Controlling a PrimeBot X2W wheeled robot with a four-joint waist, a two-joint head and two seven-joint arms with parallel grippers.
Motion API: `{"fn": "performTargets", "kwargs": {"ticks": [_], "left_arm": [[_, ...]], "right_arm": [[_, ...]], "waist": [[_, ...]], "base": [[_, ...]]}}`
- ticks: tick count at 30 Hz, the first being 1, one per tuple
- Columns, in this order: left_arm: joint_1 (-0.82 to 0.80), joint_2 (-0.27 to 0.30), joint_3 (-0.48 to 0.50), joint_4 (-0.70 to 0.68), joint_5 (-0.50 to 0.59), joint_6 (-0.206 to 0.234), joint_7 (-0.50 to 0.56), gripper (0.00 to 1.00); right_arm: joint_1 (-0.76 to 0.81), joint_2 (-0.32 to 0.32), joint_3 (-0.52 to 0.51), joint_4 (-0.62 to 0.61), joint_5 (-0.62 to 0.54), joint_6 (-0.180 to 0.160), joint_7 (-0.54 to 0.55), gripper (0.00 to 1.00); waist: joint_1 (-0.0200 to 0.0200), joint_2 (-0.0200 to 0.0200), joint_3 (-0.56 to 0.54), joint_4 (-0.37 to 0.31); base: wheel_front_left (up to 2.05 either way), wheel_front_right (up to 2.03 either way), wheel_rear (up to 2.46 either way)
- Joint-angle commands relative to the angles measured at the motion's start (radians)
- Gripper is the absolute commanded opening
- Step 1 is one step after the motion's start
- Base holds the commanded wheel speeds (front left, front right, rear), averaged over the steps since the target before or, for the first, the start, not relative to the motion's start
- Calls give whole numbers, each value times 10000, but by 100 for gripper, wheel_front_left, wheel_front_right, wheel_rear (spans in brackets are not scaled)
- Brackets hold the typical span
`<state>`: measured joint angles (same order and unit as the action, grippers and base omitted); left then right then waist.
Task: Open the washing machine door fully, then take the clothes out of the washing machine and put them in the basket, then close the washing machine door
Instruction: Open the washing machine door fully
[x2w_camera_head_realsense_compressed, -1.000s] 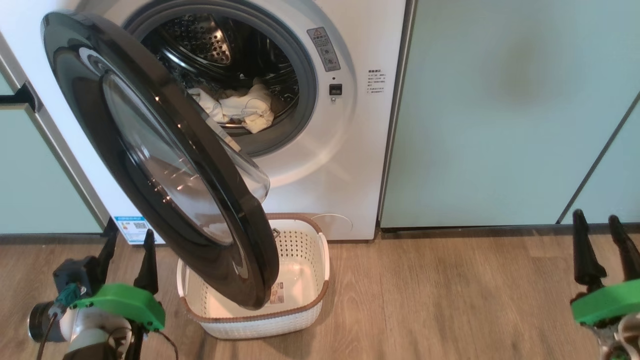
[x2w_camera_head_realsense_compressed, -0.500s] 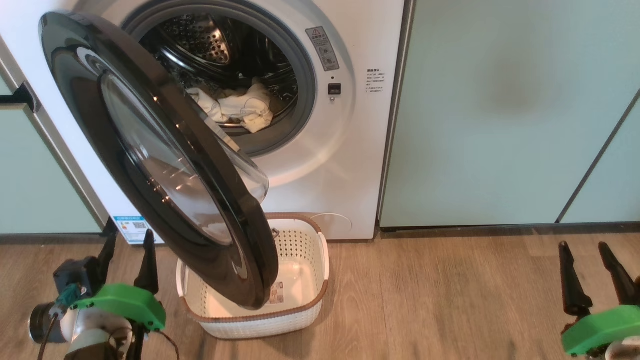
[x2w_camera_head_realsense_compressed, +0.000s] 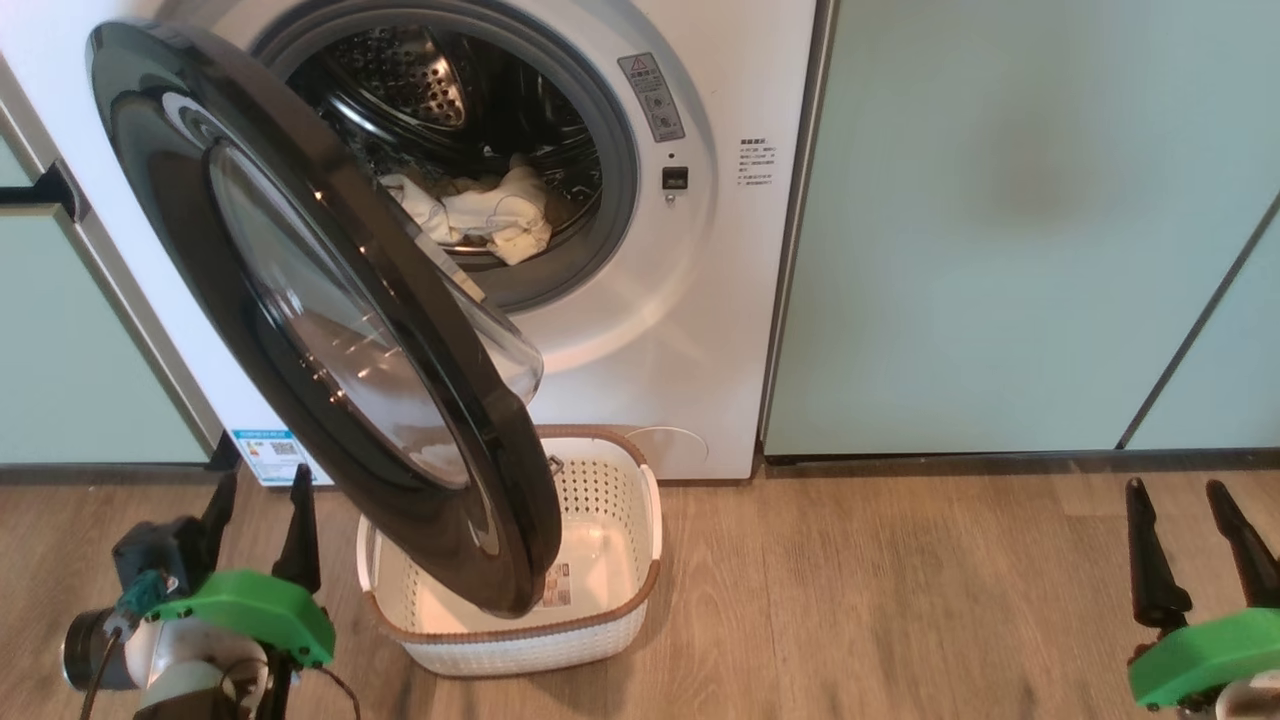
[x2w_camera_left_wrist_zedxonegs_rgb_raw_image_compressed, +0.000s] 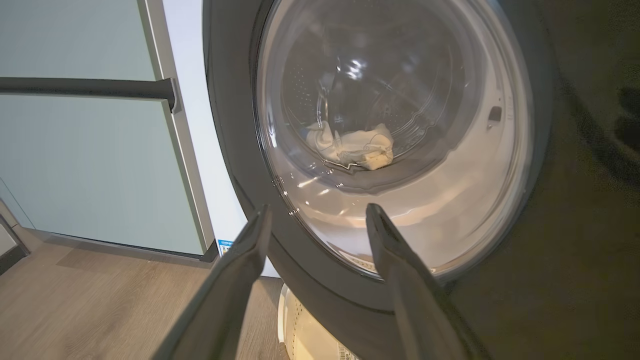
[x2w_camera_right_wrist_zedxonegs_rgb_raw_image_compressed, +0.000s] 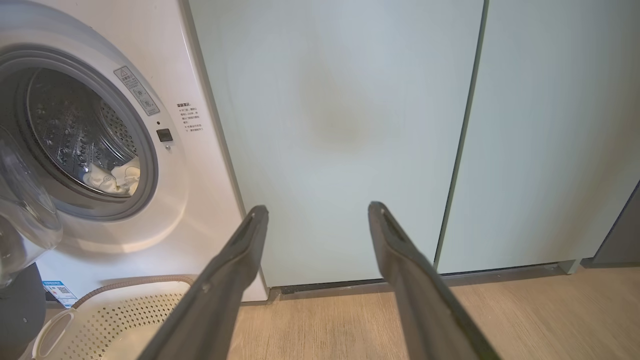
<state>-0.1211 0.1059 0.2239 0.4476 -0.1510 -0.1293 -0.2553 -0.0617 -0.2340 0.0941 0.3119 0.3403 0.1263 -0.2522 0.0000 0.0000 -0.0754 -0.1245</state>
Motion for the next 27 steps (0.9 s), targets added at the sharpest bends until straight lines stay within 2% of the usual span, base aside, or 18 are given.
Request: {"fn": "performTargets", "kwargs": {"ticks": [1, 20, 21, 23, 27], "left_arm": [[-262, 241, 278, -244, -43, -12, -65, 100], [-171, 295, 80, -214, -250, -13, -65, 100], [-150, 296, 68, -227, -268, -13, -65, 91], [-128, 272, 125, -304, -357, -13, -65, 0], [-122, 211, 391, -683, -672, -13, -65, 0]], "right_arm": [[-161, -124, 77, -363, -149, 44, -95, 100], [-218, -128, -8, -275, -288, 44, -95, 100], [-212, -124, -11, -259, -291, 44, -95, 100], [-198, -113, -14, -228, -297, 44, -95, 100], [-151, -71, -41, -161, -316, 44, -95, 100]], "waist": [[0, 0, 2, 10], [0, 0, -14, 92], [0, 0, -21, 96], [0, 0, -35, 110], [0, 0, -68, 147]], "base": [[0, 0, 0], [0, 0, 0], [0, 0, 0], [0, 0, 0], [0, 0, 0]]}}
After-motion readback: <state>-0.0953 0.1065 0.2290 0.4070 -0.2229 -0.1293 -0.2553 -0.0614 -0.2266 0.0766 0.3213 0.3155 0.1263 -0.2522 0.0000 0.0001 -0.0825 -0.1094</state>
